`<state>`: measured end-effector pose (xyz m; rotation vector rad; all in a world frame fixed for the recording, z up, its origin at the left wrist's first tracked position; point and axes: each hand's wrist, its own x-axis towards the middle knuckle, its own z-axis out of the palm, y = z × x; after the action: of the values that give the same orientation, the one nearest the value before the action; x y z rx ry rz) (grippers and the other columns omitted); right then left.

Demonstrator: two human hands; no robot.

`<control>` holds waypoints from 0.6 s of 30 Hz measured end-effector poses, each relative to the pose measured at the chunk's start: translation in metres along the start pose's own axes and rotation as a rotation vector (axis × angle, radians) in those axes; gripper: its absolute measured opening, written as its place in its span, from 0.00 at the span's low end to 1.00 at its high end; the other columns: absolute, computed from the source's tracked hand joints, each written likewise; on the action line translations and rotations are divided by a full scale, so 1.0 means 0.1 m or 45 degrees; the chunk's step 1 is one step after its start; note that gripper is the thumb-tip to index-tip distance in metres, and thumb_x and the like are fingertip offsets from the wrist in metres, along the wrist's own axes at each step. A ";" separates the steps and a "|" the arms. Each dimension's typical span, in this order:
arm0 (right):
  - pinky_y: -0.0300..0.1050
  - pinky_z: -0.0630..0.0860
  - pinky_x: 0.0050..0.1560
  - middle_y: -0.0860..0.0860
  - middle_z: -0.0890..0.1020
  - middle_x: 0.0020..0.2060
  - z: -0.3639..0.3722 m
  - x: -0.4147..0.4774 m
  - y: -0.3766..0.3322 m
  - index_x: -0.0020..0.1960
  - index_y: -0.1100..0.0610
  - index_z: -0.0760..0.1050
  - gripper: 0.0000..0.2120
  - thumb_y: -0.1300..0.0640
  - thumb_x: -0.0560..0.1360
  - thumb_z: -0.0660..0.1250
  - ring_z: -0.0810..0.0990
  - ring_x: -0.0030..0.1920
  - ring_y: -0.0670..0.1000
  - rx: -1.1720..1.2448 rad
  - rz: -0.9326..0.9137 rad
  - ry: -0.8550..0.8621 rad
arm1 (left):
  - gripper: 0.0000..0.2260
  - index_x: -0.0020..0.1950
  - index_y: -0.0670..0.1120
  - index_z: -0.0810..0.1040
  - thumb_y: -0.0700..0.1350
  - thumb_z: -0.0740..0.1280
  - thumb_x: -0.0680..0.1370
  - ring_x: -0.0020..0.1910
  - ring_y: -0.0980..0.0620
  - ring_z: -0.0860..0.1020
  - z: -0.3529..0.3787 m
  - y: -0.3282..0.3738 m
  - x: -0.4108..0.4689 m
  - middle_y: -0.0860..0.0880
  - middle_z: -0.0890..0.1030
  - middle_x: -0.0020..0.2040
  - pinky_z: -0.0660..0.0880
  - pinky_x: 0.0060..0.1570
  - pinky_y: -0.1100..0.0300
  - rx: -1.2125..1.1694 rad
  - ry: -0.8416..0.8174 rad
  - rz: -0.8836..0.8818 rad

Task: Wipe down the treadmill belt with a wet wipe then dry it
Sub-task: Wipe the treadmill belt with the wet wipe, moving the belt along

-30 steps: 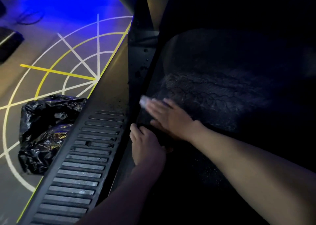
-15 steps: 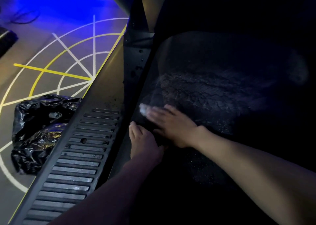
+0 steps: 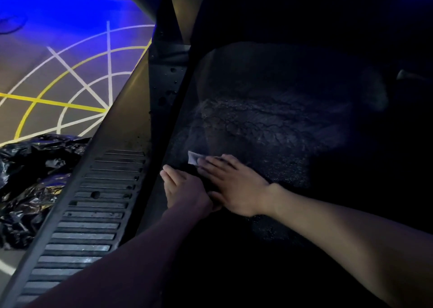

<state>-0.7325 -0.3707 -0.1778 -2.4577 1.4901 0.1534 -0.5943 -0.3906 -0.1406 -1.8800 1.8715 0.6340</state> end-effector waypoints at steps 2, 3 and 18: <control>0.53 0.37 0.78 0.49 0.40 0.81 -0.05 -0.02 0.19 0.81 0.55 0.39 0.31 0.41 0.83 0.40 0.36 0.79 0.48 0.072 0.204 0.061 | 0.59 0.73 0.27 0.38 0.60 0.74 0.69 0.74 0.29 0.37 -0.01 0.04 -0.03 0.24 0.37 0.72 0.42 0.75 0.45 0.005 -0.026 -0.007; 0.54 0.36 0.78 0.50 0.40 0.81 -0.06 -0.03 0.22 0.81 0.55 0.38 0.32 0.41 0.83 0.39 0.36 0.79 0.48 0.099 0.355 0.084 | 0.59 0.73 0.27 0.37 0.60 0.75 0.69 0.75 0.29 0.37 -0.02 0.06 -0.06 0.25 0.36 0.73 0.42 0.75 0.45 0.006 -0.027 -0.015; 0.52 0.34 0.78 0.49 0.41 0.81 0.05 -0.27 0.27 0.81 0.53 0.41 0.34 0.41 0.79 0.33 0.36 0.79 0.48 0.107 0.358 0.086 | 0.59 0.74 0.32 0.32 0.60 0.74 0.70 0.74 0.34 0.30 -0.10 0.33 0.01 0.33 0.27 0.73 0.41 0.75 0.42 0.130 -0.328 0.100</control>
<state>-0.7689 -0.3583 -0.1809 -2.1988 1.8271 0.0592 -0.6273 -0.3976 -0.1325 -1.5856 1.7813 0.7527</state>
